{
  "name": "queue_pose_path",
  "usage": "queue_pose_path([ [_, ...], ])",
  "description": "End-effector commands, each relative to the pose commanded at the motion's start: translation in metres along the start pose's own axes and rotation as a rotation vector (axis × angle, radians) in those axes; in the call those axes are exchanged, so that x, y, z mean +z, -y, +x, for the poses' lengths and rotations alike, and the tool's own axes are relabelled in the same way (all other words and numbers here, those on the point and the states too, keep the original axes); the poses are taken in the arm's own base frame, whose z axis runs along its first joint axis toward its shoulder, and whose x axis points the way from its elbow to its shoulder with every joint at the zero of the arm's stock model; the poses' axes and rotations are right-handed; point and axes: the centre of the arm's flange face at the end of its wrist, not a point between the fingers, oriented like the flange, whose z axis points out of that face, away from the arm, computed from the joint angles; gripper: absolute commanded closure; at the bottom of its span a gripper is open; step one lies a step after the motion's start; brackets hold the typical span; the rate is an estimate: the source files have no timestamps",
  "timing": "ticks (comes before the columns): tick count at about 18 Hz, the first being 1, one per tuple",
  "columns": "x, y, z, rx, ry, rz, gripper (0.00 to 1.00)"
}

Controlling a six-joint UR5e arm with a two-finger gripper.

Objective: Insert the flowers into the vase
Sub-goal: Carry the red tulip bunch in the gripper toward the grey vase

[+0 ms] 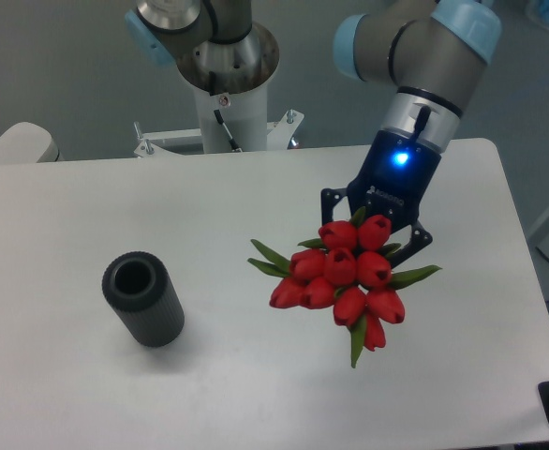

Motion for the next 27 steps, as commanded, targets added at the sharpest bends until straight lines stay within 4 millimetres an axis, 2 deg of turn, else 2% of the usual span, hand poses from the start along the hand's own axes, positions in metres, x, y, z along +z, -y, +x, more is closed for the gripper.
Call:
queue_pose_path([
  [2, 0.015, 0.010, 0.021, 0.016, -0.010, -0.025, 0.72],
  [6, 0.018, 0.026, 0.042, -0.048, -0.023, -0.019, 0.72],
  [8, 0.030, 0.037, 0.060, -0.069, -0.047, -0.018, 0.72],
  [12, 0.040, 0.047, 0.081, -0.094, -0.059, -0.033, 0.72],
  [19, 0.074, 0.057, 0.127, -0.010, -0.205, 0.028, 0.72],
  [22, 0.090, 0.063, 0.153, 0.038, -0.241, 0.043, 0.72],
  [27, 0.092, 0.075, 0.171, 0.091, -0.299, 0.103, 0.72],
])
